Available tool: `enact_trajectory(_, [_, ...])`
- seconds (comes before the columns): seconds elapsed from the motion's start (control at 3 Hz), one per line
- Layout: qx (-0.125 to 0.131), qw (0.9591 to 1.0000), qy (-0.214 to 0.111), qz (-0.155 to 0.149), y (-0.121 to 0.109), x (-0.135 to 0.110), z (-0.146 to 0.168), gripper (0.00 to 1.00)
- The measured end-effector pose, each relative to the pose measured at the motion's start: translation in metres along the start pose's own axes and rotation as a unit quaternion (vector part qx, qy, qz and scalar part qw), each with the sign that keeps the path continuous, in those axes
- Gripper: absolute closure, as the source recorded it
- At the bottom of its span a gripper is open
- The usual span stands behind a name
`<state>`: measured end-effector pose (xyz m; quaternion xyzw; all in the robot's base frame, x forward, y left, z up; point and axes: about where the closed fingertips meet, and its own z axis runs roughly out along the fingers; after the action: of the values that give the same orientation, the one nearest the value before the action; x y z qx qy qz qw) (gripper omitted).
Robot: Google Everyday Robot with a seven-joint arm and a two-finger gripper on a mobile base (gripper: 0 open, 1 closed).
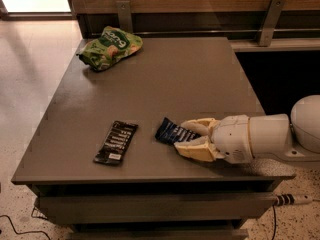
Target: Move rxbar blueberry near green rice chip bag
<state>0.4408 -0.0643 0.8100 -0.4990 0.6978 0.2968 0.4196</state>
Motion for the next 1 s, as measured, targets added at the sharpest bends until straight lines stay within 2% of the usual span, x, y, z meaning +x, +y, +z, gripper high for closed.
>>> enact_trajectory(0.33, [0.000, 1.0000, 0.000, 0.000, 0.000, 0.000, 0.000, 1.00])
enact_trajectory(0.67, [0.010, 0.9994, -0.020, -0.028, -0.009, -0.017, -0.018, 1.00])
enact_trajectory(1.0, [0.021, 0.9970, -0.039, -0.064, -0.025, -0.041, -0.046, 1.00])
